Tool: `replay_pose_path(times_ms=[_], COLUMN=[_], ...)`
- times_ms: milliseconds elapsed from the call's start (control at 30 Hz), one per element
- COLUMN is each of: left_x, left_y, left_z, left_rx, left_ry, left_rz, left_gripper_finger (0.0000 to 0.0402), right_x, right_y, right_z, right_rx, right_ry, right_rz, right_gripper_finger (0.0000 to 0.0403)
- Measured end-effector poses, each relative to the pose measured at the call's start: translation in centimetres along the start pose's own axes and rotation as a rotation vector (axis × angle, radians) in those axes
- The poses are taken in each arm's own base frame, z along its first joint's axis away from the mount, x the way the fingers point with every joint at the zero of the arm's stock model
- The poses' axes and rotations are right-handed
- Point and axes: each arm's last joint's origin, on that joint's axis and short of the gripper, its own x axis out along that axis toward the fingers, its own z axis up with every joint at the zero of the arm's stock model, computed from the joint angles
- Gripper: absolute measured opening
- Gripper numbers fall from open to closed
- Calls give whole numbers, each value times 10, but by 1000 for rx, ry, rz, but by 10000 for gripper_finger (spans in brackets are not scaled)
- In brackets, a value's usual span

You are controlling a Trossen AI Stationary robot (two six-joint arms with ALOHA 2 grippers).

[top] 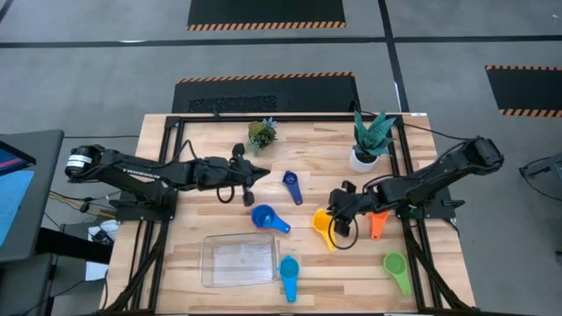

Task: Nest measuring cups in basket
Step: Stack the yellow measuring cup on the blue measuring cup

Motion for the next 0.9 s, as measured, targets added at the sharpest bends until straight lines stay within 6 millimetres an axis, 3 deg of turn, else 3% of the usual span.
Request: replay_pose_path(times_ms=[433,533,667,900], left_x=[0,0,0,-1], left_y=[0,0,-1,-1], left_z=[-4,-5,-7,-14], left_rx=[4,6,14,26], left_ry=[37,45,71,143], left_rz=[-2,-2,-2,-5], left_gripper_finger=[0,0,0,0], right_x=[32,40,44,19], right_y=[10,13,21,29], right_z=[-4,-2,13,72], right_rx=[-50,-58,-151,-363], right_ry=[80,100,71,-36], right_rz=[-103,-110,-108,-125], right_gripper_finger=[96,77,18,9])
